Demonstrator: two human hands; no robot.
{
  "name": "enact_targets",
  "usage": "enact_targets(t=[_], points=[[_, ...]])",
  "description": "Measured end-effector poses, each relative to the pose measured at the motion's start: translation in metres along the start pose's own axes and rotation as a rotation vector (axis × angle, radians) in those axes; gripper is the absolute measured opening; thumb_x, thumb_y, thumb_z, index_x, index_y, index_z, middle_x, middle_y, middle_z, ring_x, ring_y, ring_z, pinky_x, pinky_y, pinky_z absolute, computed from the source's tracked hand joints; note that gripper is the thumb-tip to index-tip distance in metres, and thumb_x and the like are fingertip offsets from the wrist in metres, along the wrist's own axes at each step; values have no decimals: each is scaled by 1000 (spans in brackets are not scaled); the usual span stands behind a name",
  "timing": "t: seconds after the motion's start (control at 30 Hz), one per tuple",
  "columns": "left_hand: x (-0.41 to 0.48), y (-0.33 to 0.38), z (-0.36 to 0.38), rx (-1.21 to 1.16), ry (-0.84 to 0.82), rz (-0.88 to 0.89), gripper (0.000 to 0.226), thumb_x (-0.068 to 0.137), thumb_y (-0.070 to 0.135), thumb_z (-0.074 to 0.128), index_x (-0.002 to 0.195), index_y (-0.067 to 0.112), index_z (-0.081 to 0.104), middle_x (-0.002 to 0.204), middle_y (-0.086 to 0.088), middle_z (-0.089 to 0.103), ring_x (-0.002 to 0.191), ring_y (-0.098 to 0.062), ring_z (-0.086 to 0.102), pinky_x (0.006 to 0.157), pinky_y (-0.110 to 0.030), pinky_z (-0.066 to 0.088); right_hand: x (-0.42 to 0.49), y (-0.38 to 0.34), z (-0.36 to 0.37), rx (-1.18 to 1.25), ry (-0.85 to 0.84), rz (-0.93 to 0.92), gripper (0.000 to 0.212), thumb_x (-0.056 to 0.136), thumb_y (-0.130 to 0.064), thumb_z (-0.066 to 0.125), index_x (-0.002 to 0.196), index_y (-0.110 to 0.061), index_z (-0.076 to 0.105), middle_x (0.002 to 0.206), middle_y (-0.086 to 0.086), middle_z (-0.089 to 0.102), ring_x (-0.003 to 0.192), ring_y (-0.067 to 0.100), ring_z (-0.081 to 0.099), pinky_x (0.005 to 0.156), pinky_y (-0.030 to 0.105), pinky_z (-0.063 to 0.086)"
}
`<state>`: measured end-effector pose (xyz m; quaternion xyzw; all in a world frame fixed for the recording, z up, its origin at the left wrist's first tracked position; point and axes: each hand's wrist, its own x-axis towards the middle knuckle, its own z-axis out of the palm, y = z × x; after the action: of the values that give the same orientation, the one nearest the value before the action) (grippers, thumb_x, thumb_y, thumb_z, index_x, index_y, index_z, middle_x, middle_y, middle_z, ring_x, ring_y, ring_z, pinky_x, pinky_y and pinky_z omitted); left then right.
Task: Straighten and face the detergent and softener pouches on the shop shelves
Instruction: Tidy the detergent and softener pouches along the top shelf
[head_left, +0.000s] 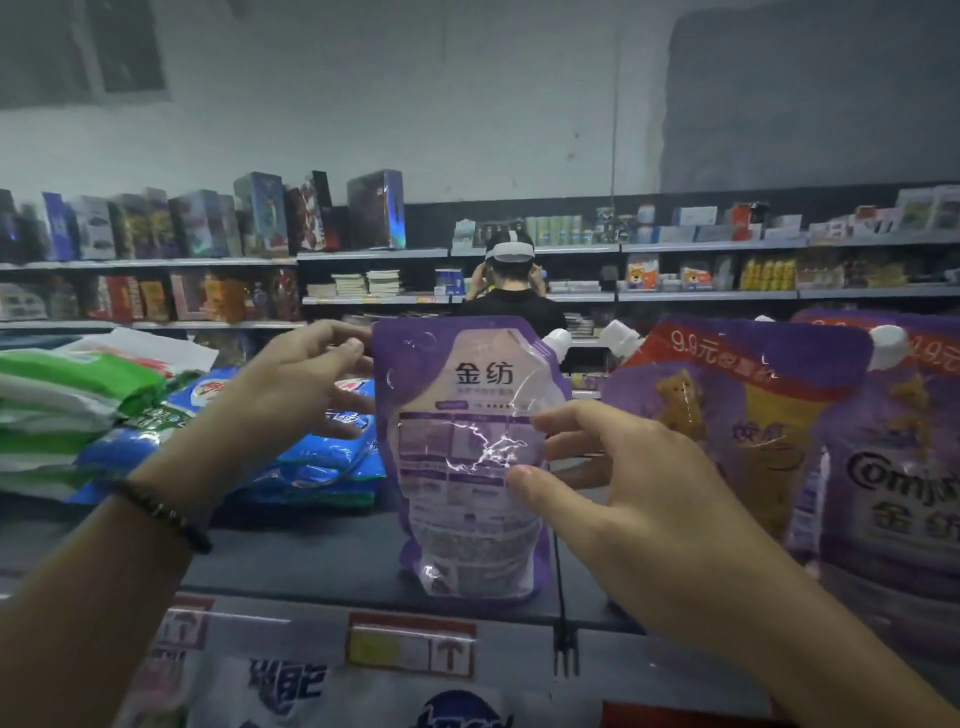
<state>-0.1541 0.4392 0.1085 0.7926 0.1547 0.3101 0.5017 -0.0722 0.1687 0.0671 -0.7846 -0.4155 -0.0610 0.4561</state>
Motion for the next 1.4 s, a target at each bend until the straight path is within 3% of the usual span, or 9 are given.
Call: enact_targets(t=[0.13, 0.27, 0.53, 0.7, 0.8, 0.9, 1.03, 1.27, 1.4], points=[[5, -8, -6, -101, -144, -5, 39, 113, 36, 45, 107, 19, 80, 108, -12, 80, 83, -34, 74, 82, -52, 61, -1, -9, 12, 5, 61, 43, 43, 89, -56, 73, 129, -41, 65, 106, -24, 71, 92, -14, 68, 68, 9, 55], [7, -16, -7, -40, -279, 30, 22, 107, 29, 59, 117, 19, 76, 109, -14, 79, 82, -40, 73, 81, -56, 65, -1, -12, 23, 23, 70, 87, 40, 91, -49, 74, 128, -38, 66, 110, -24, 70, 92, -14, 68, 66, 6, 53], [4, -30, -4, 32, -334, 106, 23, 102, 9, 66, 122, 19, 71, 103, -10, 83, 96, -42, 78, 85, -58, 65, 9, -13, 29, -55, 50, 117, 67, 89, -61, 72, 147, -31, 58, 128, -22, 68, 113, -1, 67, 102, 35, 58], [-2, -28, -5, 65, -320, 154, 23, 103, 6, 65, 118, 22, 74, 97, -5, 83, 84, -33, 80, 74, -43, 68, 26, -10, 29, -14, -49, 153, 22, 86, -53, 81, 103, -53, 68, 102, -30, 73, 102, -3, 72, 98, 36, 60], [-6, -27, -5, 71, -302, 168, 22, 102, 8, 67, 114, 25, 75, 97, -5, 83, 81, -30, 80, 74, -46, 68, 38, -4, 36, 3, -86, 143, 28, 86, -50, 82, 111, -46, 70, 108, -28, 76, 100, -1, 74, 93, 37, 62], [-11, -27, -3, 84, -283, 194, 20, 102, 10, 69, 113, 24, 76, 96, -5, 83, 78, -27, 80, 74, -49, 68, 46, -2, 38, -13, -99, 145, 39, 82, -52, 85, 116, -43, 69, 104, -32, 73, 96, -6, 71, 91, 28, 60], [-17, -27, 1, 134, -260, 265, 18, 97, 19, 77, 112, 28, 77, 96, 0, 83, 78, -21, 81, 67, -46, 67, 52, -2, 39, -27, -182, 140, 38, 71, -58, 91, 92, -55, 60, 85, -53, 61, 84, -27, 60, 82, 15, 52], [-28, -27, 12, 133, -287, 321, 46, 75, 37, 96, 115, 38, 74, 100, 12, 81, 85, -13, 80, 72, -32, 65, 66, -7, 39, 56, -271, 141, 44, 69, -63, 90, 94, -44, 59, 82, -49, 65, 82, -25, 63, 85, 14, 52], [-29, -31, 20, 146, -282, 357, 50, 79, 7, 84, 120, 34, 71, 99, 8, 82, 93, -11, 80, 85, -38, 64, 71, -9, 38, 104, -319, 112, 39, 74, -56, 89, 87, -34, 60, 70, -38, 68, 73, -26, 62, 70, -1, 47]])
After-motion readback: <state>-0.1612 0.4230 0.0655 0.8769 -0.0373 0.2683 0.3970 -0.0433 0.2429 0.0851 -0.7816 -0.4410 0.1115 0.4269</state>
